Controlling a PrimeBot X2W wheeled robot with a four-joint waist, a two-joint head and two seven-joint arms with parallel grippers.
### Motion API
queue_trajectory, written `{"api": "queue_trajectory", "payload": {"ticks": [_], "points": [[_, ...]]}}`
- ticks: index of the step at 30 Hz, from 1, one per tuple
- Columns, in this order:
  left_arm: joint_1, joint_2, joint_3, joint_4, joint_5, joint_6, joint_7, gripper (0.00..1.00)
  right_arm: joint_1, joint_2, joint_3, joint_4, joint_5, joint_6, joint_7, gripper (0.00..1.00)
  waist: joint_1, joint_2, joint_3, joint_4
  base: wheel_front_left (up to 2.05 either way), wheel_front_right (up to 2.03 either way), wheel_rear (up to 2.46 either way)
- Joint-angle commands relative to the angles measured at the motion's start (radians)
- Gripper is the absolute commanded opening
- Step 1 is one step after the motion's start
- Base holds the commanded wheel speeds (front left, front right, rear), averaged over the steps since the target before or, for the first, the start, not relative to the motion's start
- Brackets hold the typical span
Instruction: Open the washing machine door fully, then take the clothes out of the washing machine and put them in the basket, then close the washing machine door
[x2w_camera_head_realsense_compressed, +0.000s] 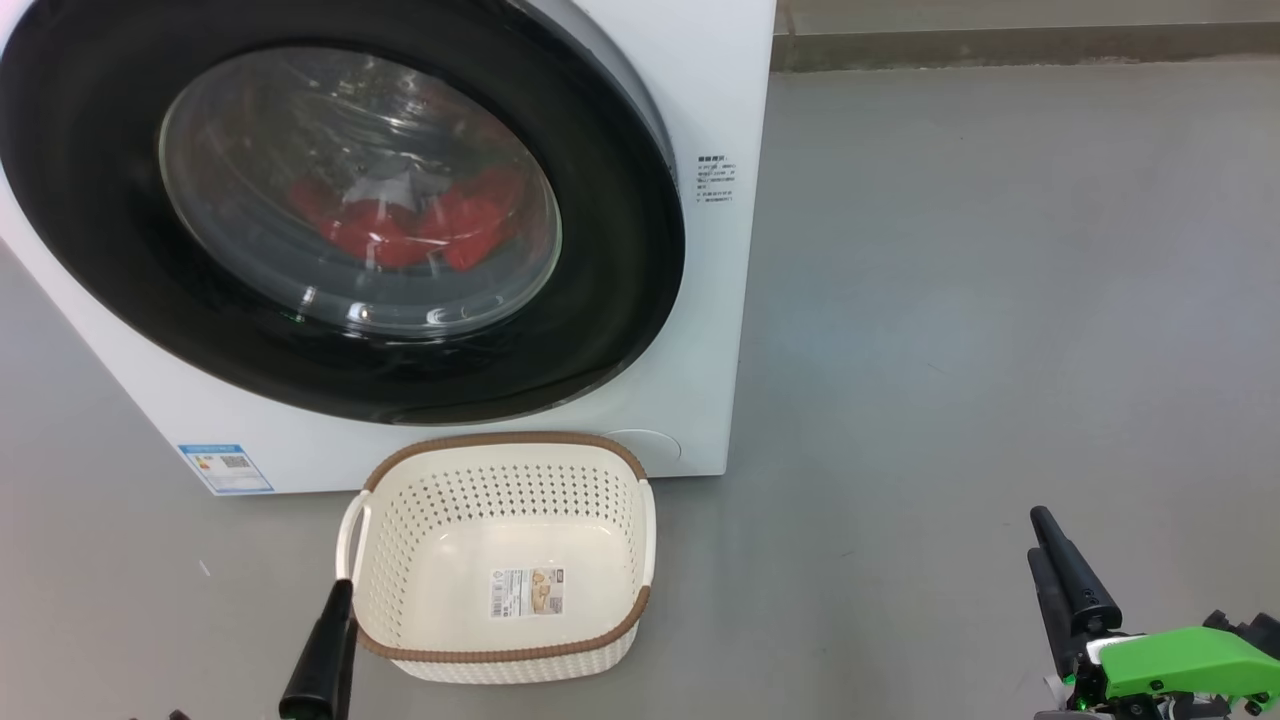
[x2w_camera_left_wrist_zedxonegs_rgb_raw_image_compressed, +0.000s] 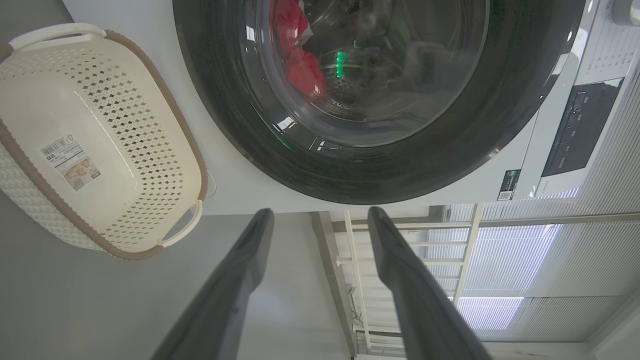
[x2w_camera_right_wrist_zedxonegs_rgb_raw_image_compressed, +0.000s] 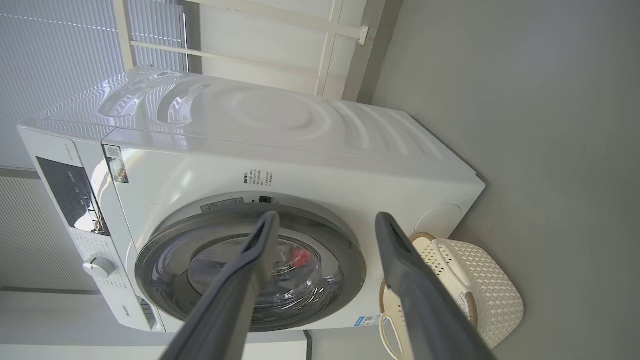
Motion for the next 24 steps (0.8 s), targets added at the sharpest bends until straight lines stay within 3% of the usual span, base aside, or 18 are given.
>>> {"api": "queue_trajectory", "payload": {"ticks": [1,24], "points": [[-0.013,0.013,0.002,-0.034,0.022,-0.002,-0.011,1.0,-0.018,-0.02,0.003,-0.033,-0.018,0.001,-0.009,1.0,-0.0002,-0.0001,0.0,0.0,0.0,0.0,0.0],[-0.002,0.015,-0.026,-0.091,0.379,0.02,-0.079,1.0,-0.013,-0.059,0.064,-0.052,-0.268,0.003,-0.076,1.0,-0.0002,-0.0001,0.008,0.005,0.0,0.0,0.0]]}}
